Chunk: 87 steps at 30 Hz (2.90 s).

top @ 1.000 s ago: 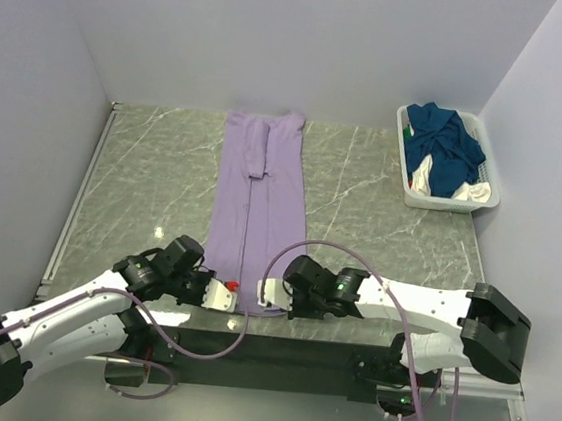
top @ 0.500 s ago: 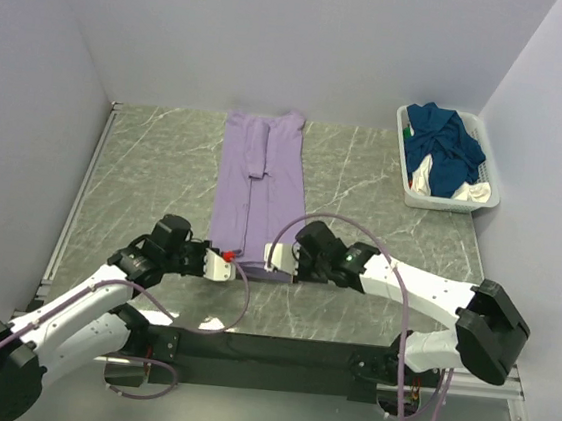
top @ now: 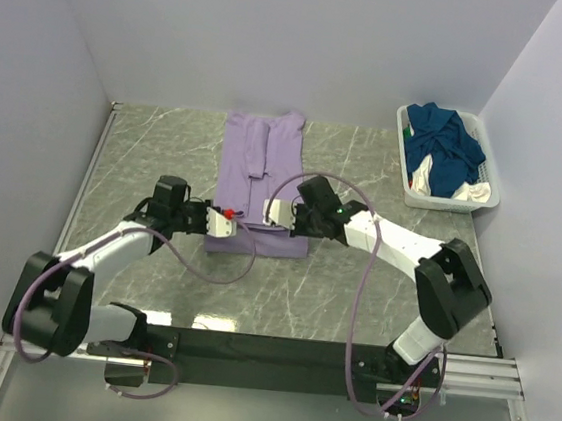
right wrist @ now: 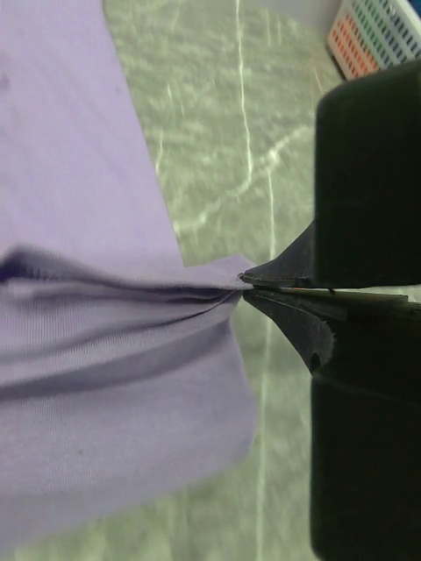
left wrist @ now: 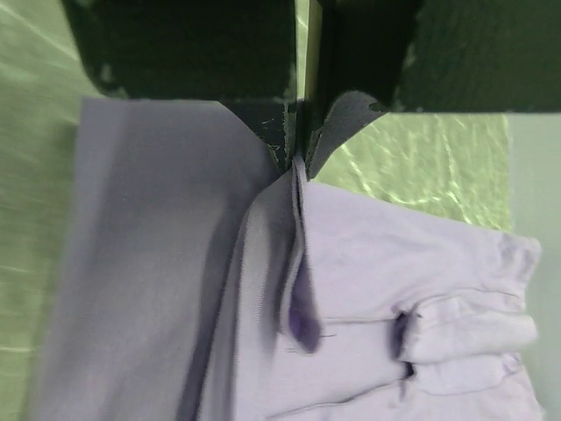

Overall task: Fold and stack the t-shirts
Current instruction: Fold the tshirt

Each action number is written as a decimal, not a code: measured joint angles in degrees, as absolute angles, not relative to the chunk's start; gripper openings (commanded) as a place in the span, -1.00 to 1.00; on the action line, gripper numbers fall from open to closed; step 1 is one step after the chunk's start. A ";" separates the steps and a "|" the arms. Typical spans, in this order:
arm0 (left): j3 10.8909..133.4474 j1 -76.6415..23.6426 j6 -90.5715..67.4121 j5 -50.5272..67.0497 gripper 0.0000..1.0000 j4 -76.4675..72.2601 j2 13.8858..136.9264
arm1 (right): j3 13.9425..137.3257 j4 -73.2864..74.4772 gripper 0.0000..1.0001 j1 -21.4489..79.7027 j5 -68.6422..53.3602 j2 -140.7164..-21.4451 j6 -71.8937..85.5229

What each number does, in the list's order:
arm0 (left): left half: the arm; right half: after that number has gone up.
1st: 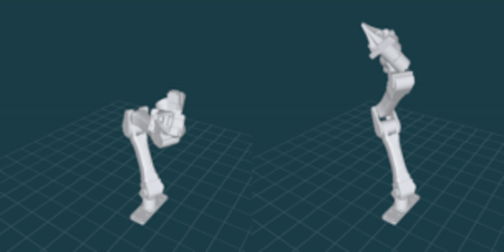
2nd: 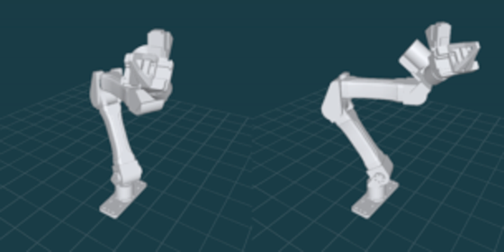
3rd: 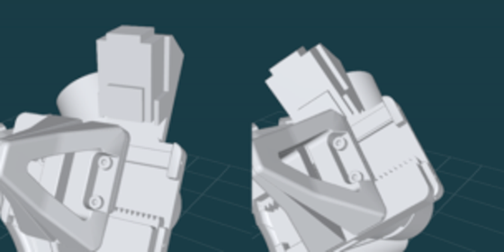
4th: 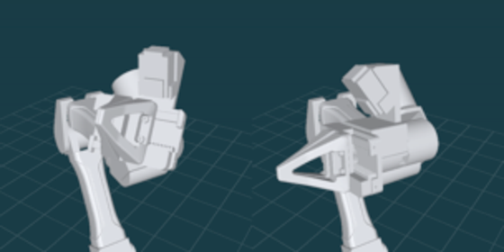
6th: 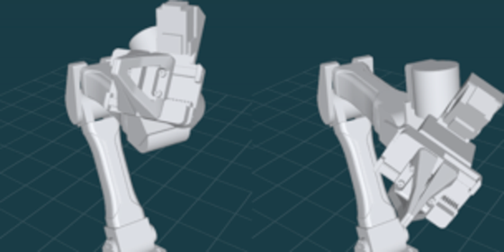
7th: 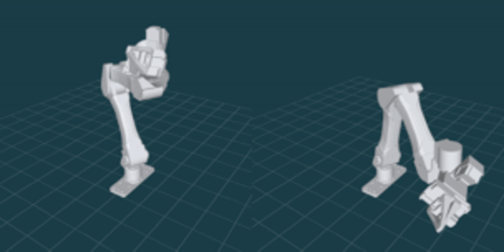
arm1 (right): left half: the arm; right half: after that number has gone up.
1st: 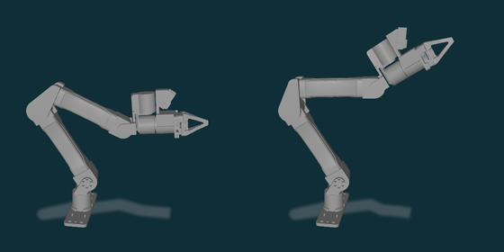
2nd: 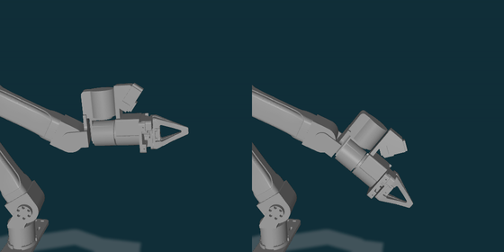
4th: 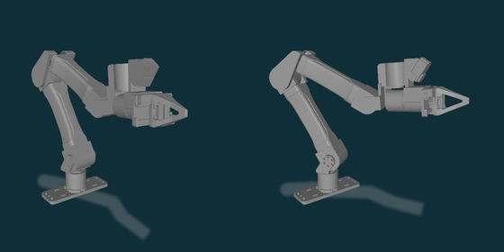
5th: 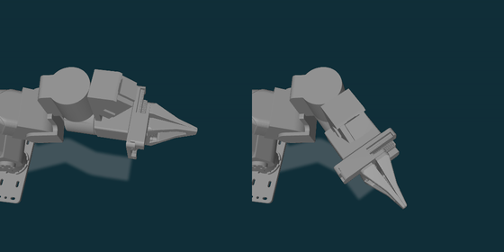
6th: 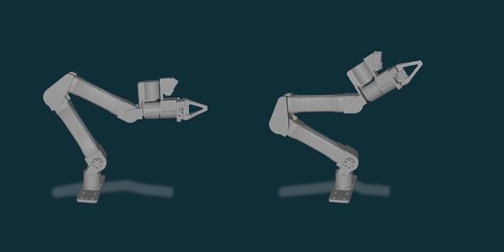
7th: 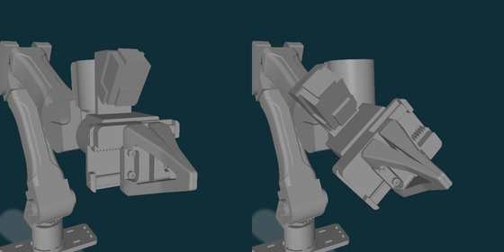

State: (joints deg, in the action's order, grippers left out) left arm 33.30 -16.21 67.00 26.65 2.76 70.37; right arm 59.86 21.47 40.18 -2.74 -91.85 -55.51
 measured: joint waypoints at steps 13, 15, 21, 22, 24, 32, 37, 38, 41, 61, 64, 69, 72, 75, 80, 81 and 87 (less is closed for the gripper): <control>43.86 -10.33 72.23 32.16 -0.98 -4.25 87.46 | 74.83 20.67 -1.00 34.70 -4.16 -106.08 -60.25; 45.84 -9.58 72.79 32.60 -0.97 -4.62 90.00 | 76.77 20.69 -1.00 34.28 -4.14 -107.96 -60.75; 50.48 -8.45 73.56 33.26 -0.94 -6.76 96.44 | 82.81 20.69 -1.00 32.51 -4.05 -113.51 -61.52; 51.03 -8.34 73.73 33.30 -0.92 -7.03 97.27 | 84.09 20.53 -1.00 32.29 -4.10 -114.56 -61.58; 52.18 -8.21 74.04 33.41 -0.75 -7.49 99.02 | 85.49 20.45 -0.98 32.18 -4.01 -115.90 -61.69; 56.42 -7.94 72.79 33.10 -0.18 -8.88 103.96 | 86.17 20.40 -0.19 31.99 -1.67 -117.16 -60.90; 57.93 -7.18 68.95 32.23 -0.05 -9.91 103.98 | 86.13 19.77 -0.08 31.79 0.82 -116.84 -58.52; 58.52 -6.90 67.75 31.99 -0.06 -9.45 103.96 | 86.13 19.88 -0.08 31.66 1.08 -116.57 -57.84; 60.62 -5.39 63.75 31.81 -0.11 -6.24 103.55 | 86.13 21.37 -0.22 31.00 1.26 -114.45 -55.00; 59.94 -2.22 10.83 48.36 -0.19 13.69 99.09 | 89.80 39.40 -0.42 27.42 -27.42 -116.77 -20.25; 58.50 -2.17 6.07 49.30 -0.21 14.41 102.59 | 89.32 40.12 -0.42 26.33 -29.10 -119.59 -17.65; 57.74 -2.04 1.08 50.24 -0.24 16.16 107.57 | 87.70 40.38 -0.44 24.91 -32.03 -121.14 -14.35; 57.76 -1.58 -1.08 51.37 -0.26 16.25 108.27 | 86.87 39.99 -0.45 24.45 -33.36 -121.21 -12.84; 57.25 -1.30 -1.85 51.62 -0.30 16.84 108.27 | 84.62 38.89 -0.45 24.25 -34.98 -120.33 -12.16; 55.72 -1.15 0.78 52.58 -0.28 20.78 106.76 | 77.82 38.44 -0.37 24.43 -35.00 -115.55 -13.63; 55.55 -1.15 2.50 52.36 -0.26 22.39 105.95 | 76.42 38.37 -0.33 24.51 -34.52 -114.17 -14.52; 53.84 -0.38 17.32 50.15 -0.08 30.04 94.45 | 65.56 38.44 -0.15 25.47 -25.36 -100.31 -23.46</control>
